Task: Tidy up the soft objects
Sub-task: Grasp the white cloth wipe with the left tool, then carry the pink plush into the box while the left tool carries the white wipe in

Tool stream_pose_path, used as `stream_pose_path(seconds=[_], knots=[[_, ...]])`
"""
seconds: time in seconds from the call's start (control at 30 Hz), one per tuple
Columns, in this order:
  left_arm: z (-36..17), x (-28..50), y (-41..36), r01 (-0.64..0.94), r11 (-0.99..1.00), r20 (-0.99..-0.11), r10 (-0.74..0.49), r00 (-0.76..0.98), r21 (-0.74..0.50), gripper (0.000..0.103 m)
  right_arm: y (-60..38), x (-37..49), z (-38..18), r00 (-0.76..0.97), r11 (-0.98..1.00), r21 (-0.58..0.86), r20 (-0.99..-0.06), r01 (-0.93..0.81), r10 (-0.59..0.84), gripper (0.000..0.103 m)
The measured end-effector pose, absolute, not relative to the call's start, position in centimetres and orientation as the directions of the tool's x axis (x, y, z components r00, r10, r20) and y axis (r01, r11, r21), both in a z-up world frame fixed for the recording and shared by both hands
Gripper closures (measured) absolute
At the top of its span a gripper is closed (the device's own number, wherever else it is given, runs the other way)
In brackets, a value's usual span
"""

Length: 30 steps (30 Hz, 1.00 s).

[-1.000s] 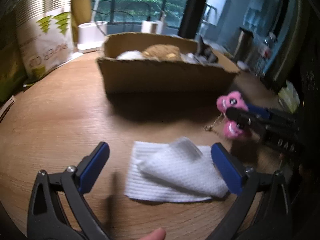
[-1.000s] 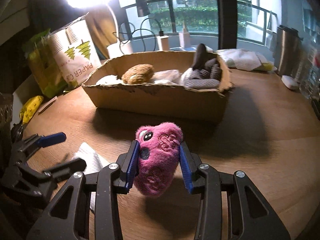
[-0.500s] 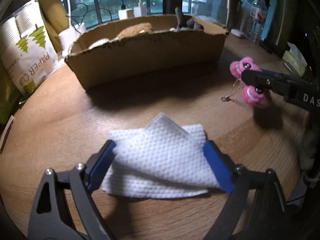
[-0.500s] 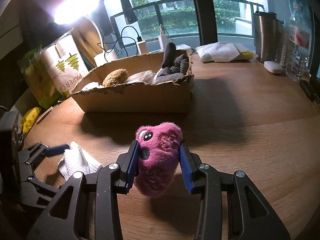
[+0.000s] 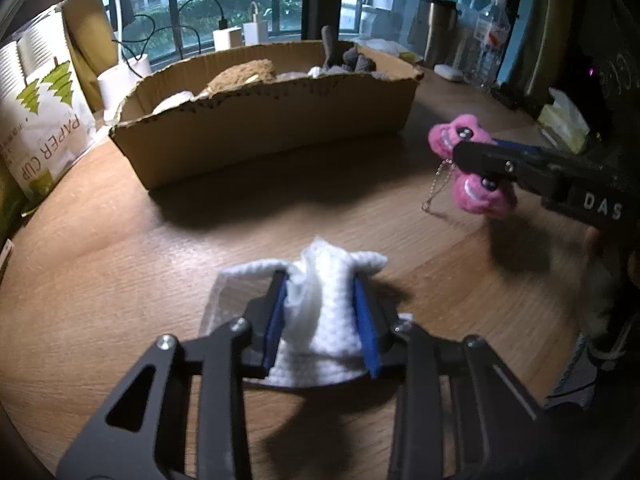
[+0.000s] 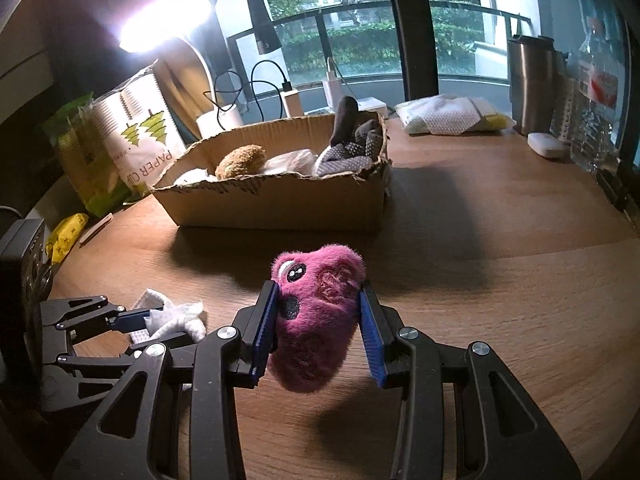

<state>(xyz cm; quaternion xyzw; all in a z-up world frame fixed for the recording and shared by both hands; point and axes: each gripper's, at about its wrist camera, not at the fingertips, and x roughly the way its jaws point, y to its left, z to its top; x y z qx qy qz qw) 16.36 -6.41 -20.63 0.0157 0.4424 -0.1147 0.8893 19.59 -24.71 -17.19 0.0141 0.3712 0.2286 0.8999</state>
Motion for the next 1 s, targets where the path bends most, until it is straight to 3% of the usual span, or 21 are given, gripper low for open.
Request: stream_pose_path(seconds=[0.57, 1.0], knots=[[-16.1, 17.0, -3.5, 0.209, 0.964, -0.702, -0.264, 0.662, -0.166, 0.073, -23.3, 19.3, -13.9, 0.648, 0.887, 0.148, -0.632, -0.437, 0.425, 0.062], [-12.3, 18.3, -0.1, 0.155, 0.976, -0.625, -0.216, 0.750, -0.152, 0.073, -21.9, 20.4, -11.4, 0.666, 0.879, 0.107, -0.612, -0.464, 0.426, 0.062]])
